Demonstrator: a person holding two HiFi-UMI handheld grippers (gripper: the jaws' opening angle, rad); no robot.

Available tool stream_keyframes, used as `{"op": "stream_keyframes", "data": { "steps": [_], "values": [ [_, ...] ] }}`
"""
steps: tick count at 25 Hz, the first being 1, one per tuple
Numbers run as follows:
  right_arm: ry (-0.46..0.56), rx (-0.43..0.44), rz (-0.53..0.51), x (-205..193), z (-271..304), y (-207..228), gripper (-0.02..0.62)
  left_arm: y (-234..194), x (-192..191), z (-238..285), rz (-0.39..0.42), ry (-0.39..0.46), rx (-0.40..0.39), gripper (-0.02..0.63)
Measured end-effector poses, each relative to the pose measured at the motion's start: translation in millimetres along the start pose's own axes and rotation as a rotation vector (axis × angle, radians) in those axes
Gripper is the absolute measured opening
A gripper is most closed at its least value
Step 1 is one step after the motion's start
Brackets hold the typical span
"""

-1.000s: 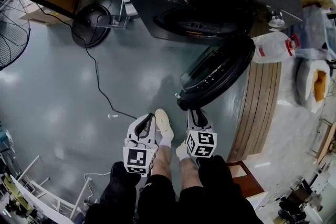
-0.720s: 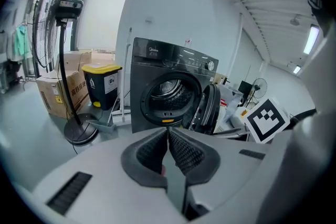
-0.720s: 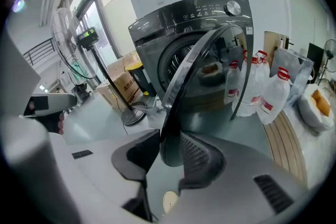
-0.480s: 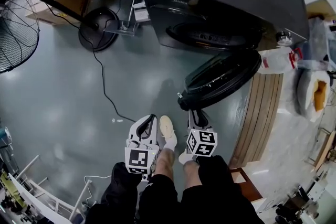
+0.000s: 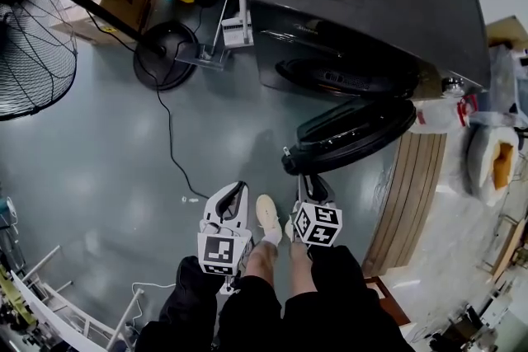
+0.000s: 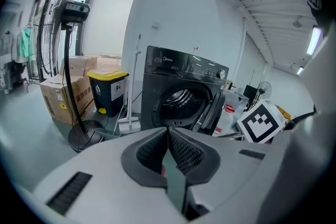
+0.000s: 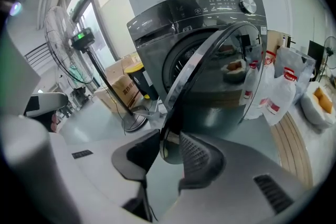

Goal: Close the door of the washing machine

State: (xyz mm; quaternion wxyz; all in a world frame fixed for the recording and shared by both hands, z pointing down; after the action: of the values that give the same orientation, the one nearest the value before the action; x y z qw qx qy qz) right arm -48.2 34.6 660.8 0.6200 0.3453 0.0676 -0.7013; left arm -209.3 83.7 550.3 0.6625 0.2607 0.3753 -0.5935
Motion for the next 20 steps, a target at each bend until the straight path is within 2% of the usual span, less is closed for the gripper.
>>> {"op": "stream_keyframes", "data": {
  "steps": [9,13,20],
  "values": [
    [0.008,0.030,-0.036,28.5,32.3,-23.4,0.130,-25.7,2.3,19.3,-0.030,-0.011,0.023,0.031],
    [0.000,0.039,-0.018,43.6,49.9,-32.8,0.126,-40.3,4.5,34.0,-0.038,-0.018,0.042,0.031],
    [-0.016,0.048,-0.027,69.4,76.0,-47.6,0.117,-64.8,24.1,55.9,-0.062,-0.035,0.071,0.031]
  ]
}}
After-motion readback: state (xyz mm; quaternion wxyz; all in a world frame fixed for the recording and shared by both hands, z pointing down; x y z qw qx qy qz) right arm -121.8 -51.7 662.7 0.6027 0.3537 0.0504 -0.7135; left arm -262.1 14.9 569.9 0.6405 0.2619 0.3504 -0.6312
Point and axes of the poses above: the fingertips, and each gripper's own axes: z forward along the fingers, y to its right, x out of its top, the point moved 1 cm from there along -z, backward along the fingers, and after that the axes turned 6 degrees about z, right-handed, at the moved point
